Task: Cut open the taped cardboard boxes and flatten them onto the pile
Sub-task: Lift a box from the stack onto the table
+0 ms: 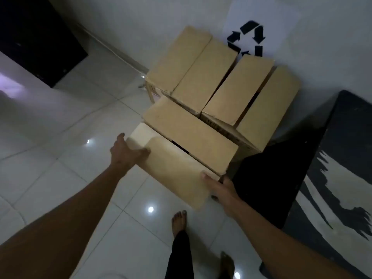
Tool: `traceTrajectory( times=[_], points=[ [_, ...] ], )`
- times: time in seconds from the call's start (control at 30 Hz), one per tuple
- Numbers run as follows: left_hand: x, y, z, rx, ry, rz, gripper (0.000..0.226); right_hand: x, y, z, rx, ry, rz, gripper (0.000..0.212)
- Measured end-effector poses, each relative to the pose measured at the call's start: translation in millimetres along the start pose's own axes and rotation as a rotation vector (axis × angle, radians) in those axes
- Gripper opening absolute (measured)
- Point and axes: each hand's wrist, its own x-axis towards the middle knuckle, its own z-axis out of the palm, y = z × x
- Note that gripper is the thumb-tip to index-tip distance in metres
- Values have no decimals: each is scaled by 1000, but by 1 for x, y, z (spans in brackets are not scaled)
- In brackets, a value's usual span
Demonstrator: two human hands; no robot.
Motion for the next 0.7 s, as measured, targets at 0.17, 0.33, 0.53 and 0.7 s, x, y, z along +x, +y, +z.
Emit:
traceTrajectory(
  times=[0.17,0.33,0.53,0.7],
  points=[
    [16,-4,1,-40,-43,-7,88,4,4,10,113,-19,-15,46],
    [-5,6,-8,-66,12,-2,88,-10,3,4,93,-8,-33,46],
    [-62,33,-40,-134,80,67,86,-67,-13,-16,102,-25,-152,29],
    [-135,55,-69,-160,154,221,83,-128,-10,-46,105,-55,-246,12]
  ],
)
